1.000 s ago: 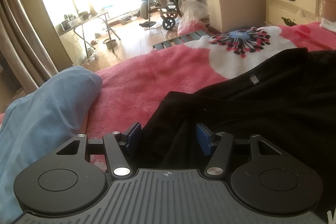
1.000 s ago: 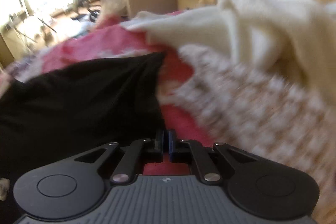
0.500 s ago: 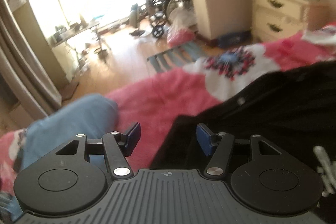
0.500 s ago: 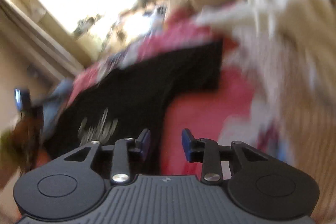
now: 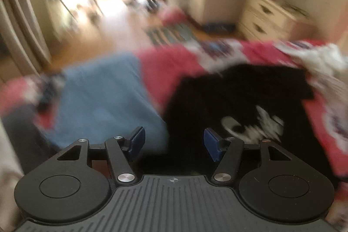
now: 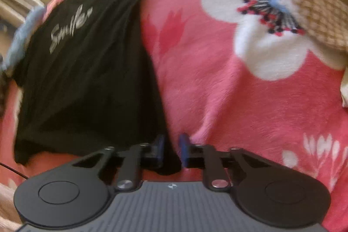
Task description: Fold clothes
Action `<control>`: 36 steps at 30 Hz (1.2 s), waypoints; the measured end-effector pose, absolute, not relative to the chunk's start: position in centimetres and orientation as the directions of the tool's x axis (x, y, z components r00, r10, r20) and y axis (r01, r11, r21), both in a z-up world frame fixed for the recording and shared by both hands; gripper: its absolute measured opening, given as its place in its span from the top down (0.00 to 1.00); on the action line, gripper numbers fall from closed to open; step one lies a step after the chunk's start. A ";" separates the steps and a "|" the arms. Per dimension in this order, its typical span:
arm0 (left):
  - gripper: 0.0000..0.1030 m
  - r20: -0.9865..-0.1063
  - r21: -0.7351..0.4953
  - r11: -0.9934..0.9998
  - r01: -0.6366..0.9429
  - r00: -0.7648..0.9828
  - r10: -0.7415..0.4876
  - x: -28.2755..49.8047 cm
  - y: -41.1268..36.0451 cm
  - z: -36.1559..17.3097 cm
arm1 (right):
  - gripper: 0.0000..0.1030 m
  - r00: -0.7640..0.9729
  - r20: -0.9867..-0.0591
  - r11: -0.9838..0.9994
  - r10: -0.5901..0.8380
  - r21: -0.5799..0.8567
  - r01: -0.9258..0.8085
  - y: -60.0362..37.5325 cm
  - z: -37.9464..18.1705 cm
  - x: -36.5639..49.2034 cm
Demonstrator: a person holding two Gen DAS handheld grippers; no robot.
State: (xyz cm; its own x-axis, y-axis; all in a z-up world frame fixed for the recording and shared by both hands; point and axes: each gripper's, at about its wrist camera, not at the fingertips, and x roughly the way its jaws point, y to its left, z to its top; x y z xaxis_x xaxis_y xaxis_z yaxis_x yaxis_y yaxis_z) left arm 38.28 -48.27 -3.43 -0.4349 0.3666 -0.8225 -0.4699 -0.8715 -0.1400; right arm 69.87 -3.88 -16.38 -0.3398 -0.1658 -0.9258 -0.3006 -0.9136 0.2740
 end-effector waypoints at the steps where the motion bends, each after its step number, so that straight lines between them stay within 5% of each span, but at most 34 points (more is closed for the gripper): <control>1: 0.42 -0.828 -0.177 -0.850 -0.496 -0.391 0.401 38.9 -47.2 -4.6 | 1.00 -0.361 -0.920 -0.912 -0.149 0.269 -0.308 -4.0 -15.8 70.1; 7: 0.42 -0.863 -0.294 -0.686 -0.665 -0.125 0.490 43.4 -38.5 -13.4 | 1.00 -0.497 -0.867 -0.892 -0.048 0.261 -0.370 -4.5 -11.7 72.4; 10: 0.42 -0.885 -0.250 -0.614 -0.748 -0.080 0.458 46.0 -35.4 -16.8 | 1.00 -0.513 -0.858 -0.872 -0.032 0.275 -0.404 -4.2 -11.9 73.2; 15: 0.42 -0.902 -0.246 -0.551 -0.797 -0.019 0.431 48.8 -34.5 -19.0 | 1.00 -0.533 -0.846 -0.841 -0.002 0.290 -0.457 -4.3 -12.2 74.4; 19: 0.42 -0.905 -0.189 -0.541 -0.820 -0.069 0.420 50.2 -34.6 -19.3 | 1.00 -0.355 -0.934 -0.821 0.042 0.170 -0.546 -3.7 -16.0 74.8; 22: 0.42 -0.900 -0.185 -0.539 -0.822 -0.078 0.428 50.4 -34.9 -19.2 | 1.00 -0.433 -0.901 -0.742 0.025 0.274 -0.613 -2.2 -15.4 75.7; 25: 0.42 -0.896 -0.186 -0.538 -0.822 -0.083 0.436 50.6 -35.2 -19.1 | 0.90 -0.475 -0.880 -0.707 -0.022 0.350 -0.615 -1.6 -14.9 75.6; 27: 0.42 -0.894 -0.186 -0.540 -0.821 -0.086 0.439 50.7 -35.3 -19.1 | 0.59 -0.486 -0.873 -0.688 -0.052 0.384 -0.616 -1.6 -15.0 75.3; 28: 0.42 -0.893 -0.186 -0.539 -0.822 -0.087 0.441 50.8 -35.3 -19.1 | 0.58 -0.485 -0.873 -0.692 -0.054 0.383 -0.612 -1.7 -15.1 75.1; 31: 0.42 -0.891 -0.184 -0.535 -0.825 -0.089 0.445 50.9 -35.5 -19.1 | 0.63 -0.441 -0.891 -0.737 -0.111 0.371 -0.565 -2.8 -16.2 73.9; 33: 0.42 -0.891 -0.182 -0.532 -0.827 -0.090 0.445 50.9 -35.5 -19.1 | 0.89 -0.402 -0.907 -0.787 -0.124 0.336 -0.517 -4.2 -16.3 73.4; 36: 0.42 -0.891 -0.192 -0.538 -0.821 -0.085 0.447 50.8 -35.7 -19.0 | 0.97 -0.432 -0.887 -0.738 -0.164 0.401 -0.543 -4.0 -15.1 74.2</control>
State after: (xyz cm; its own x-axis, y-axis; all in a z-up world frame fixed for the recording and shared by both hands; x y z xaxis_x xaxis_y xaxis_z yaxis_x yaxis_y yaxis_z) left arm 50.77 -35.71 -19.03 -0.0848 0.4467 -0.8907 -0.8210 -0.5379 -0.1916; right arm 74.21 -4.01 -15.09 -0.4325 -0.1637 -0.8867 -0.5432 -0.7376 0.4011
